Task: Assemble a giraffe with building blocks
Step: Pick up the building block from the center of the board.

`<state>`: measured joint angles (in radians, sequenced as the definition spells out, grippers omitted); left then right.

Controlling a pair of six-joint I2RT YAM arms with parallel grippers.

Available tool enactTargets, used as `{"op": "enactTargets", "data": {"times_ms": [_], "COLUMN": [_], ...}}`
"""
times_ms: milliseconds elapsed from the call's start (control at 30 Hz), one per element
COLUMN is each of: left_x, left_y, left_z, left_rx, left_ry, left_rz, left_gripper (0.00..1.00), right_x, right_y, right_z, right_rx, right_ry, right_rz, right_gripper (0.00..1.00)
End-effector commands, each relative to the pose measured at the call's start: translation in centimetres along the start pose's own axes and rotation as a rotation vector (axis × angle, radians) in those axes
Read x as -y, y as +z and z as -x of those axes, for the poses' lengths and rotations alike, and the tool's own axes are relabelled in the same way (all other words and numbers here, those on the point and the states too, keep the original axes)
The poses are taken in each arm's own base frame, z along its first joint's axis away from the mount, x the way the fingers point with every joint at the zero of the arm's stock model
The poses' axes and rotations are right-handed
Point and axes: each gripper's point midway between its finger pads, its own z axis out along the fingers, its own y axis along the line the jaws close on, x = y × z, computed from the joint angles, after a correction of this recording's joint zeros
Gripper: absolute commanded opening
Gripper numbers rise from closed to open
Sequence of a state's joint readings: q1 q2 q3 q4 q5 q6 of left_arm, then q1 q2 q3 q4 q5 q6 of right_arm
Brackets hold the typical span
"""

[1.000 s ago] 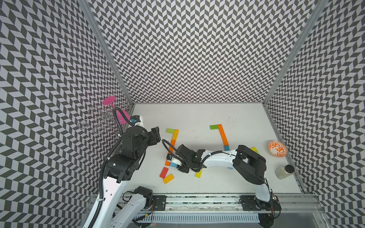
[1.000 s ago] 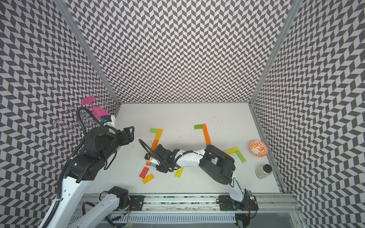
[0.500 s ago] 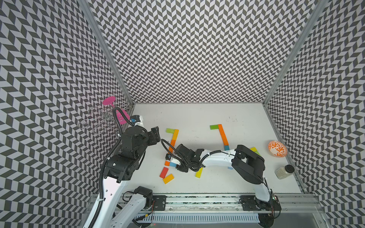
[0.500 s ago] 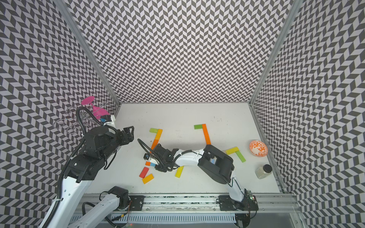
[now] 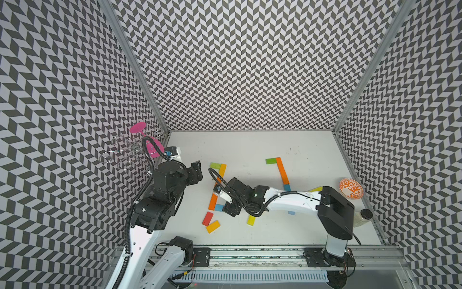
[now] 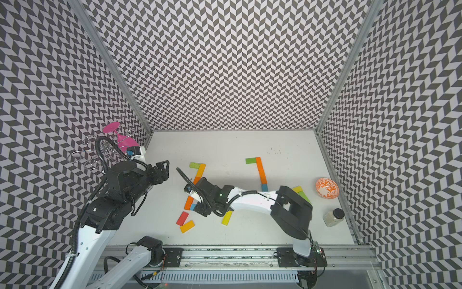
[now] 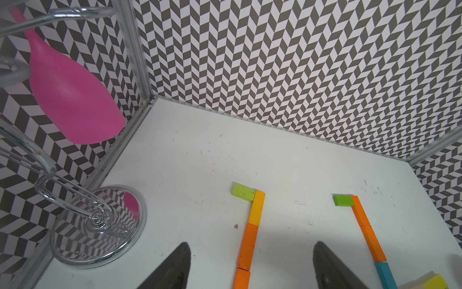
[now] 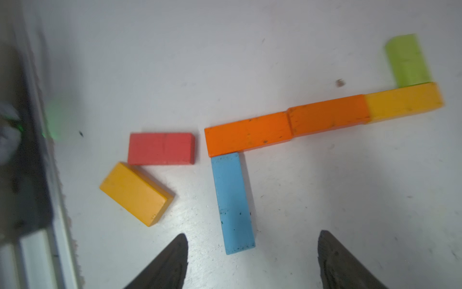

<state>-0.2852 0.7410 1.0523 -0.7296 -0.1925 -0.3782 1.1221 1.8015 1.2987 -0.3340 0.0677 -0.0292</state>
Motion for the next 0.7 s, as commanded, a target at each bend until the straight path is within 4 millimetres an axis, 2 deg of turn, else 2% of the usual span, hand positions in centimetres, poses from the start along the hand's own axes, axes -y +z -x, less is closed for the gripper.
{"op": "enactTargets", "data": {"times_ms": [0, 67, 167, 233, 300, 533, 667], "left_x": [0.3, 0.4, 0.6, 0.7, 0.7, 0.8, 0.7], "left_y": [0.1, 0.4, 0.6, 0.5, 0.5, 0.7, 0.8], "left_z": [0.1, -0.3, -0.7, -0.9, -1.0, -1.4, -1.5], "left_rx": [0.021, 0.012, 0.002, 0.0, -0.004, -0.014, -0.016], "left_ry": [-0.007, -0.01, -0.016, -0.018, -0.018, -0.017, -0.016], "left_rz": [-0.023, -0.037, -0.05, -0.057, -0.059, -0.067, -0.064], "left_gripper": [0.78, 0.78, 0.78, 0.78, 0.78, 0.78, 0.78], "right_x": [3.8, 4.8, 5.3, 5.2, 5.4, 5.0, 4.4], "right_y": [-3.5, -4.5, -5.2, -5.2, -5.0, -2.8, -2.0], "right_z": [0.5, -1.1, -3.5, -5.3, -7.0, -12.4, -13.2], "right_rx": [0.05, 0.043, 0.072, 0.091, 0.081, -0.062, -0.09], "right_ry": [0.398, 0.581, 0.78, 0.895, 0.974, 1.109, 1.123], "right_rz": [-0.178, -0.238, -0.263, -0.251, -0.277, -0.364, -0.352], "right_gripper": [0.79, 0.77, 0.73, 0.68, 0.68, 0.72, 0.71]}}
